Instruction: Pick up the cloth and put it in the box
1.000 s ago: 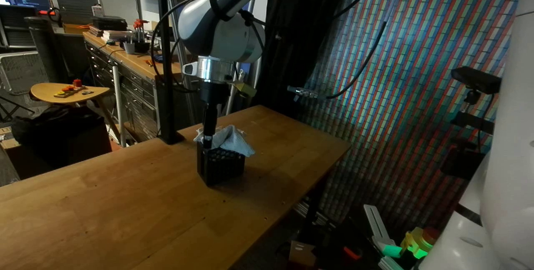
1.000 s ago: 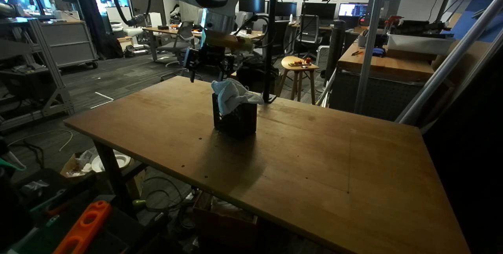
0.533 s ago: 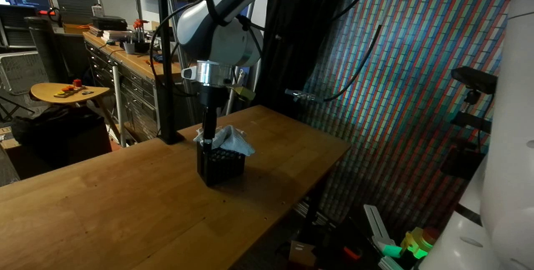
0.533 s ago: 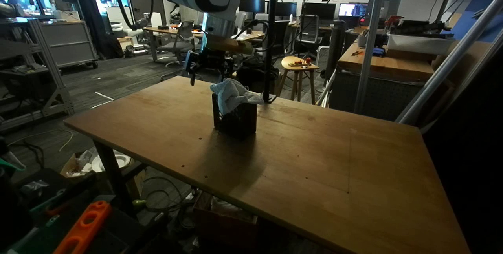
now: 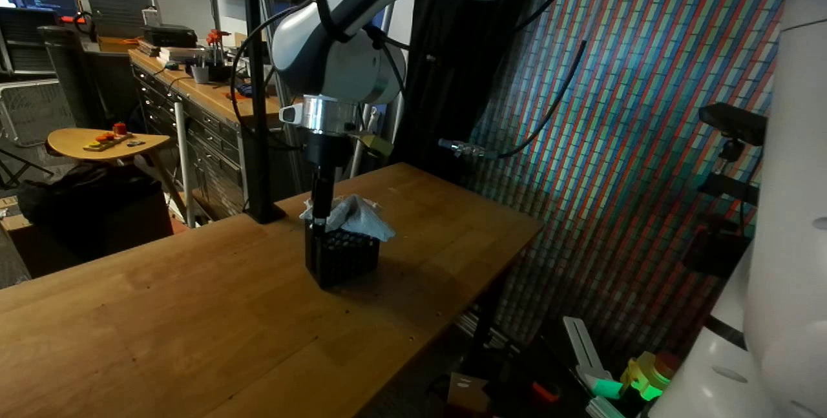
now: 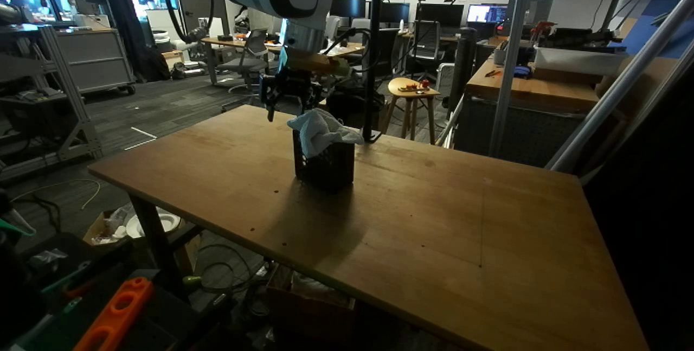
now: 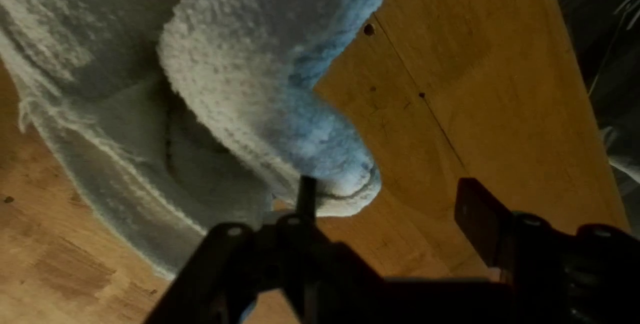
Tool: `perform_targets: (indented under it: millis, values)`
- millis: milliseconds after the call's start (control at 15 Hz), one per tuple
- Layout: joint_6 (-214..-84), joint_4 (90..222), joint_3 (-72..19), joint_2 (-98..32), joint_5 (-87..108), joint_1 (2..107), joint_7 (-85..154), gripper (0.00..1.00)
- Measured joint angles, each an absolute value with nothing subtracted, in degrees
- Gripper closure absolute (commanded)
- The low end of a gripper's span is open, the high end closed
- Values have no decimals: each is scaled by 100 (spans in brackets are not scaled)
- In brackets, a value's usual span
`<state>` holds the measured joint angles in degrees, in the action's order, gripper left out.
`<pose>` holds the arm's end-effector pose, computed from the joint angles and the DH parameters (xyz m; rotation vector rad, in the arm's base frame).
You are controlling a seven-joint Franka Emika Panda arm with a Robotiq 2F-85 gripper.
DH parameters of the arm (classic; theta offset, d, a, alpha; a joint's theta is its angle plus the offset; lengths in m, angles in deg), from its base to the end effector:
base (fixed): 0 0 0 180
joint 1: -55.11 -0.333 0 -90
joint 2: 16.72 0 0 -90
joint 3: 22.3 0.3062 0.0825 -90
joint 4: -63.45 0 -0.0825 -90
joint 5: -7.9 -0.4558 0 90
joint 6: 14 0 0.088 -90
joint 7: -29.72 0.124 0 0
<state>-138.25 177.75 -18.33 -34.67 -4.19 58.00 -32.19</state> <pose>0.6362 0.0234 0.2200 -2.5763 -1.3514 0.0372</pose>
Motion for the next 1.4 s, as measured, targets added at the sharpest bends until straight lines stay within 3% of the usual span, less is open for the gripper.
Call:
perform_targets:
  millis: [267,400,733,1000,1200,1400]
  values:
    - [-13825,17772,-1833,-3468,-419,5812,-3219,69]
    - [-13825,17772,-1833,-3468,-419,5819,-3219,59]
    - [-13825,17772,-1833,-3470,-419,5824,-3218,61]
    - [-13824,17772,-1833,-3472,-419,5830,-3218,70]
    - [-13824,17772,-1833,-3484,-419,5847,-3214,69]
    - [-13821,17771,-1856,-3518,-403,5886,-3171,80]
